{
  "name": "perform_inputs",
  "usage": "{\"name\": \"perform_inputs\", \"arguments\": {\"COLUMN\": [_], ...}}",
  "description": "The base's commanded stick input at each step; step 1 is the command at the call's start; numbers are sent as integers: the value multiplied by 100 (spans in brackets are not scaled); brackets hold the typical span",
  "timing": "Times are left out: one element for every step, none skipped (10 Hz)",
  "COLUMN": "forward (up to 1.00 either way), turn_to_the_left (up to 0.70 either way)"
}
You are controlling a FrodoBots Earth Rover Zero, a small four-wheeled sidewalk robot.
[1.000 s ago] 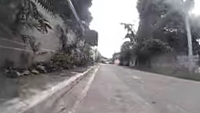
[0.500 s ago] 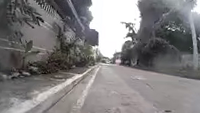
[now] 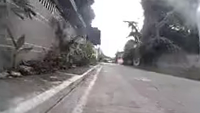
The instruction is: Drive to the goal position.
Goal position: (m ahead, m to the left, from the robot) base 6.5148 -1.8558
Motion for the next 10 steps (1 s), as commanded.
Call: {"name": "perform_inputs", "arguments": {"forward": [70,70,70,70,70,70,70,70,70,70], "turn_to_the_left": [-12,-35,-35,-25,-1,0,0,0,0,0]}}
